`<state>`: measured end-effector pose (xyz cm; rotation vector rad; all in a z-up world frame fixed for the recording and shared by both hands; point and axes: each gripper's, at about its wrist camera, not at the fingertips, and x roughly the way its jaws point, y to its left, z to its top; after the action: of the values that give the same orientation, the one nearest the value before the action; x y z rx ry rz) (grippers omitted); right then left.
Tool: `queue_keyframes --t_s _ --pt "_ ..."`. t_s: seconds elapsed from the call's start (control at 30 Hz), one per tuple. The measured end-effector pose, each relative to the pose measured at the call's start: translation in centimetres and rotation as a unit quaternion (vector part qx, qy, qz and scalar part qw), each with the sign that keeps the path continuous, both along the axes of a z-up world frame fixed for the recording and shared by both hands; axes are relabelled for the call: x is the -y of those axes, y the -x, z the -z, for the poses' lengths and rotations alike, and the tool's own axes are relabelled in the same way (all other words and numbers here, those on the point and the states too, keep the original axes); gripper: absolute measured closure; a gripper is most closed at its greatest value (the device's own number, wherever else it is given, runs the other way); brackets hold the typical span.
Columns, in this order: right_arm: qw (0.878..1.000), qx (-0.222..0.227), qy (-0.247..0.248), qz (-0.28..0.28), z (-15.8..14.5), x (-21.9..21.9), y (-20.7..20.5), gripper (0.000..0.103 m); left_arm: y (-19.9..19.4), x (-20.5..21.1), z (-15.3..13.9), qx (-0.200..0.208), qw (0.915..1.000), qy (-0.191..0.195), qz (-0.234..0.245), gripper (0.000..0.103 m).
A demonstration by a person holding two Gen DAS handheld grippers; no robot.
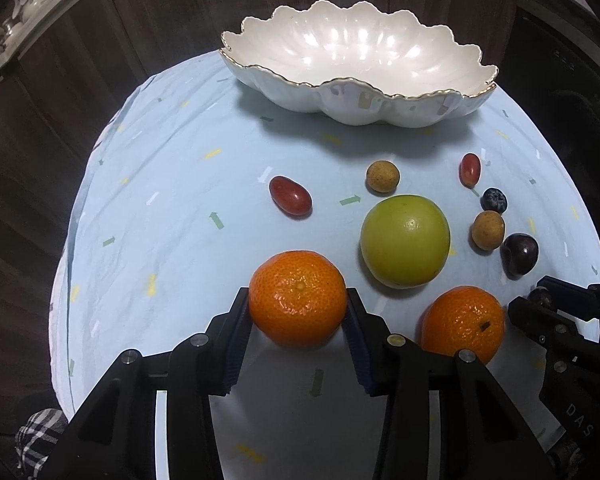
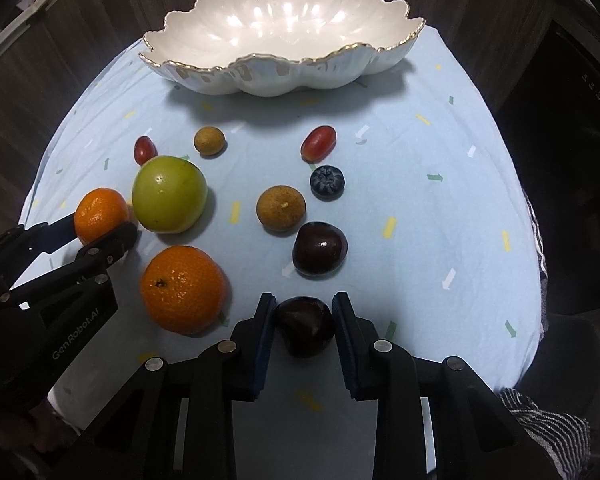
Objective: Organize fruits
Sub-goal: 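Grasp the mandarin with the left tool while the right tool grasps a dark cherry, then carry the mandarin and cherry over the white bowl with both tools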
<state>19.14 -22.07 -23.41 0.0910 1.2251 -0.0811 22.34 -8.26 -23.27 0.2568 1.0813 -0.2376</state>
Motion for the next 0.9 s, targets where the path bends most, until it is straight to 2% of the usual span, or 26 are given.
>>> queue_keyframes --t_s 0.4,0.9 --pt "1.0 0.022 -0.007 0.006 -1.9 0.1 -0.3 0.073 0.4 -0.2 -2.2 0.011 0.9999 -0.001 -0.008 0.059" --pt "0.997 0.07 -0.017 0.01 -5.1 1.1 -0.9 0.073 -0.4 0.4 -6.6 0.035 0.9993 0.009 -0.009 0.059"
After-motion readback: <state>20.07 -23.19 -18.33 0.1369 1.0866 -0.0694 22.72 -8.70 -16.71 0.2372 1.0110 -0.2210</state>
